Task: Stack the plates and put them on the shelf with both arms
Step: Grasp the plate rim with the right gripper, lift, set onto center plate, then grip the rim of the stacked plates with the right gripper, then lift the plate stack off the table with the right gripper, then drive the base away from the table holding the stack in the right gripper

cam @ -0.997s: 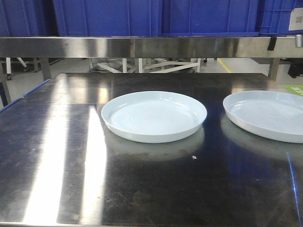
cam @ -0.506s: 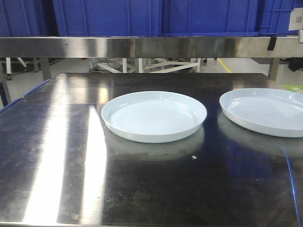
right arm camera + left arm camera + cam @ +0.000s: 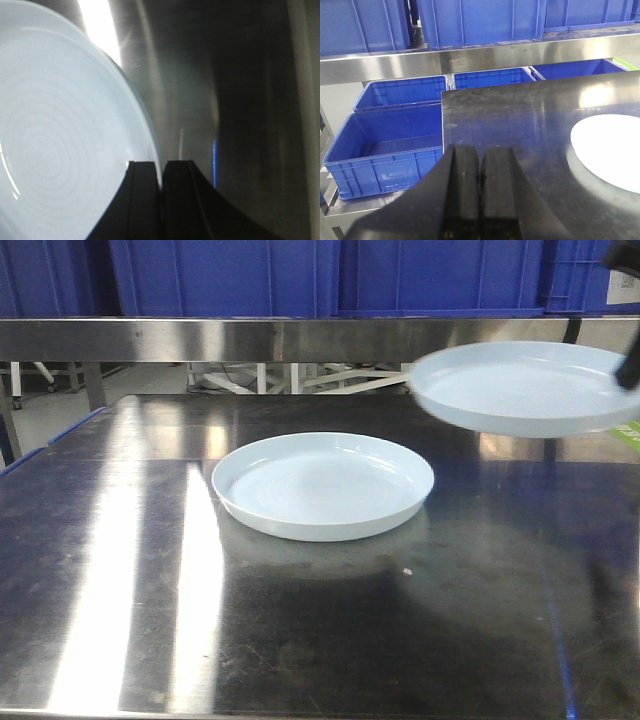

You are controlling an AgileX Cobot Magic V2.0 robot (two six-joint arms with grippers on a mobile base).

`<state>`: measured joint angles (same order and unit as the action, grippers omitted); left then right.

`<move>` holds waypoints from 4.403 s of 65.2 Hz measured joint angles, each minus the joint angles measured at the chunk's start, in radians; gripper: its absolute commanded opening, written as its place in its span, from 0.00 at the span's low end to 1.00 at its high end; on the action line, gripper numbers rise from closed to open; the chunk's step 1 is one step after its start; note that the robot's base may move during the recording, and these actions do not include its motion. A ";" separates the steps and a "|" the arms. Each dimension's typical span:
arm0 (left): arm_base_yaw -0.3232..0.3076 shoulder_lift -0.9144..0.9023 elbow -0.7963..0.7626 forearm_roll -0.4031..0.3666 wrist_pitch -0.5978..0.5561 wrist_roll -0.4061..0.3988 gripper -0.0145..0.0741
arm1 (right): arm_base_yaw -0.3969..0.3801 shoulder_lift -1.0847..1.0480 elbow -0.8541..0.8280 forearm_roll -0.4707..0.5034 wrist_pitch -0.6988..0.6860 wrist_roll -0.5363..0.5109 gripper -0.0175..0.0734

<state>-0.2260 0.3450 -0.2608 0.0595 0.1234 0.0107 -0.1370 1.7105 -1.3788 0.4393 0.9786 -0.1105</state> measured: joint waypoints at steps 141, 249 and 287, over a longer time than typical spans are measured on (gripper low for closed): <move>0.000 0.000 0.000 0.000 0.000 0.000 0.26 | 0.383 -0.067 0.181 -0.099 -0.628 -0.045 0.25; 0.000 0.000 0.000 0.000 0.000 0.000 0.26 | 0.301 -1.302 1.095 -0.097 -1.027 -0.059 0.25; 0.000 0.000 0.000 0.000 0.000 0.000 0.26 | 0.301 -1.302 1.095 -0.097 -1.025 -0.059 0.25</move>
<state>-0.2260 0.3450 -0.2608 0.0595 0.1234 0.0107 0.1641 0.4084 -0.2839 0.3419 -0.0464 -0.1695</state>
